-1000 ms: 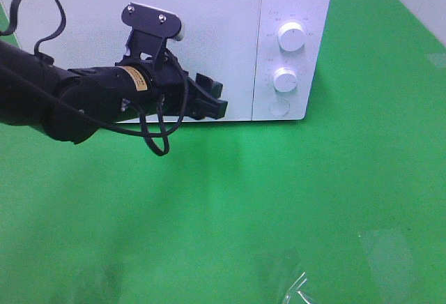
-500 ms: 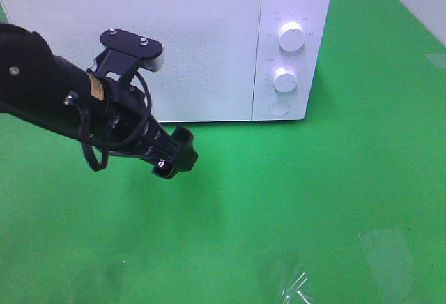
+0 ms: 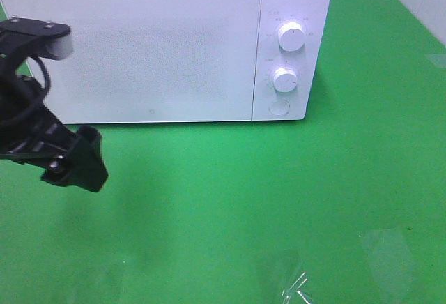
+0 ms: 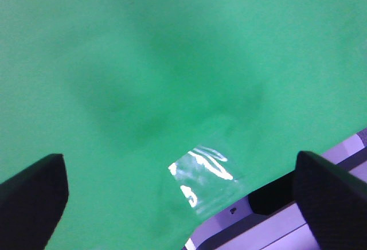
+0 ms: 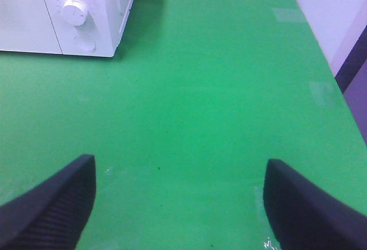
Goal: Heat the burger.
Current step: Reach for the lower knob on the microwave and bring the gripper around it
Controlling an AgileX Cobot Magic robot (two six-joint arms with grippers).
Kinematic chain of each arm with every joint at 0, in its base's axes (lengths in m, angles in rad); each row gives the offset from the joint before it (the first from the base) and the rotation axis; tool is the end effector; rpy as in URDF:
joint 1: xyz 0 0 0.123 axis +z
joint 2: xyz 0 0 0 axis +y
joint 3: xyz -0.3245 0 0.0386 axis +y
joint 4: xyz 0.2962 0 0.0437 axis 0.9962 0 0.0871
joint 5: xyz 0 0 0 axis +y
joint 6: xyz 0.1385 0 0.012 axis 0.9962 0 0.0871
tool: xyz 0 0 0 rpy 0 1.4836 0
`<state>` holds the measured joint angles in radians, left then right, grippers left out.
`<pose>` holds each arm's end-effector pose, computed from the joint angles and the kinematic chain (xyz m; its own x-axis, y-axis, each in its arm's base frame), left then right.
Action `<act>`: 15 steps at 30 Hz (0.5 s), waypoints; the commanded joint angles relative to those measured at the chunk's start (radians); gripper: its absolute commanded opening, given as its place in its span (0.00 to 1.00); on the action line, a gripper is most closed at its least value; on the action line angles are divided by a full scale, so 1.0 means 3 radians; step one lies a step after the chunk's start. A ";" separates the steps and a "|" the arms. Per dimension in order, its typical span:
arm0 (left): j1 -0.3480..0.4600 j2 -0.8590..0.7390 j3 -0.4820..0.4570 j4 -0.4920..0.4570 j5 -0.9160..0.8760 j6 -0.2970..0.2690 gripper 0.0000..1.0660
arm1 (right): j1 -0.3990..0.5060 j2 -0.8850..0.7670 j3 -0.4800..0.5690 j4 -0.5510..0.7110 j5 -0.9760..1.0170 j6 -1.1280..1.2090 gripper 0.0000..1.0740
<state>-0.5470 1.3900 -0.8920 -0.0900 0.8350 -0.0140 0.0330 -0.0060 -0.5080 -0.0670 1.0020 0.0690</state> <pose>0.2558 -0.1666 0.2147 -0.8466 0.4286 -0.3156 0.4756 0.8754 -0.0868 0.0398 -0.0065 0.2892 -0.3882 0.0200 -0.9214 0.0318 0.9995 0.0083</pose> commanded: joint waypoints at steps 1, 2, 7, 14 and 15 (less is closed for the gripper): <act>0.0213 -0.0113 0.0007 -0.0013 0.0200 -0.0003 0.94 | -0.0027 -0.0077 0.0007 -0.0007 -0.0003 0.0033 0.71; 0.0447 -0.0187 0.0007 -0.0013 0.0310 0.0047 0.94 | -0.0027 -0.0077 0.0007 -0.0007 -0.0003 0.0033 0.71; 0.0890 -0.0327 0.0007 -0.0010 0.0520 0.0163 0.94 | -0.0027 -0.0077 0.0007 -0.0007 -0.0003 0.0033 0.71; 0.1577 -0.0657 0.0030 -0.0010 0.0980 0.0317 0.94 | -0.0027 -0.0077 0.0007 -0.0007 -0.0003 0.0033 0.71; 0.1680 -0.0803 0.0093 -0.0003 0.0997 0.0327 0.94 | -0.0027 -0.0077 0.0007 -0.0007 -0.0003 0.0033 0.71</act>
<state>-0.0820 1.2000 -0.8880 -0.0860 1.1050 0.0700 0.0330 -0.0060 -0.5080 -0.0670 1.0020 0.0690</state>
